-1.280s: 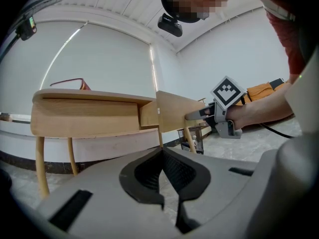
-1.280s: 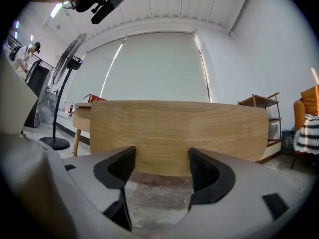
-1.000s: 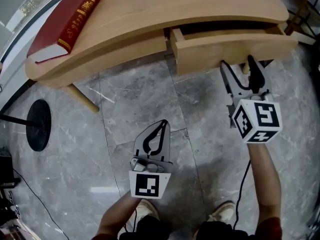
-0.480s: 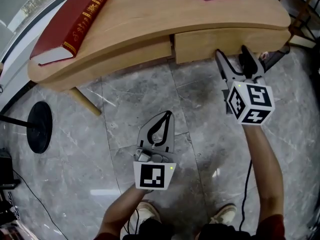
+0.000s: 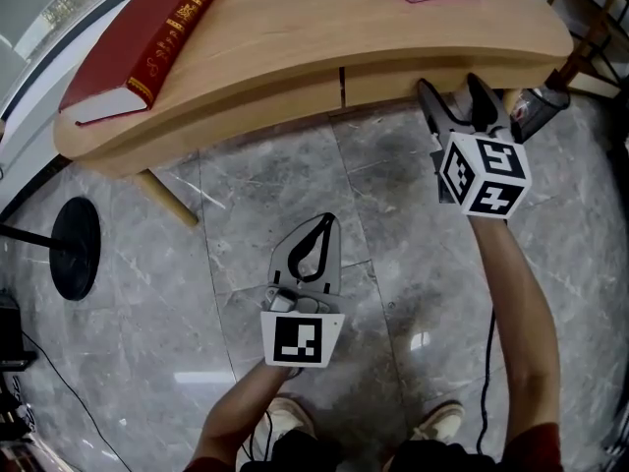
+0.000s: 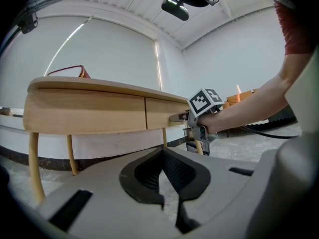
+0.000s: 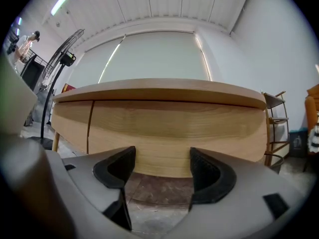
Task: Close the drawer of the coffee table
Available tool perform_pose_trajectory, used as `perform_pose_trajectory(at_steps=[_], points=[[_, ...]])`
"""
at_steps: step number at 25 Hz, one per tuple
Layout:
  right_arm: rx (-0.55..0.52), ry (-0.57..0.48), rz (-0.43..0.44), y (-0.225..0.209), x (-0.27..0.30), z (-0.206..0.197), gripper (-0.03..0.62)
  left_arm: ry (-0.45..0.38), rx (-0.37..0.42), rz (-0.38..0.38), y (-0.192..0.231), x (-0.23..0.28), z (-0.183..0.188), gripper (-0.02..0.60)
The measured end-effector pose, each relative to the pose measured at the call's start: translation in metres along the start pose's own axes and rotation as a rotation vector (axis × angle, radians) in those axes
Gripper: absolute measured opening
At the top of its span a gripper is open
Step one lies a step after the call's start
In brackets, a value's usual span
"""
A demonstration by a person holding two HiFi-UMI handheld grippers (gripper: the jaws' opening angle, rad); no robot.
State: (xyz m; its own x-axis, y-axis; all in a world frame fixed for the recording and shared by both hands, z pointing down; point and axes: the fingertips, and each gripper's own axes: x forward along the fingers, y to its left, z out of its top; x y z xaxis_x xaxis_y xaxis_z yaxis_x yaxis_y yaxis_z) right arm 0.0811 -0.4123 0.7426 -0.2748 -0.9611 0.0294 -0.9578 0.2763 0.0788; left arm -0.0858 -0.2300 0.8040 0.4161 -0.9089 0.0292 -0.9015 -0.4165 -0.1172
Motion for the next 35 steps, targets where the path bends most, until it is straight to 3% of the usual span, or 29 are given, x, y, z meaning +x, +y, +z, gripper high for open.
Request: perform_pose_trajectory(at_steps=[23,35], points=[[-0.015,-0.015,0.025,0.000,-0.002,-0.001,0.321,0.026,-0.003,-0.002,-0.009,-0.007,-0.012,0.005],[-0.018,0.033,0.116,0.021,-0.081,-0.063,0.321,0.065,0.028,0.008,-0.018,-0.023,-0.031,0.005]])
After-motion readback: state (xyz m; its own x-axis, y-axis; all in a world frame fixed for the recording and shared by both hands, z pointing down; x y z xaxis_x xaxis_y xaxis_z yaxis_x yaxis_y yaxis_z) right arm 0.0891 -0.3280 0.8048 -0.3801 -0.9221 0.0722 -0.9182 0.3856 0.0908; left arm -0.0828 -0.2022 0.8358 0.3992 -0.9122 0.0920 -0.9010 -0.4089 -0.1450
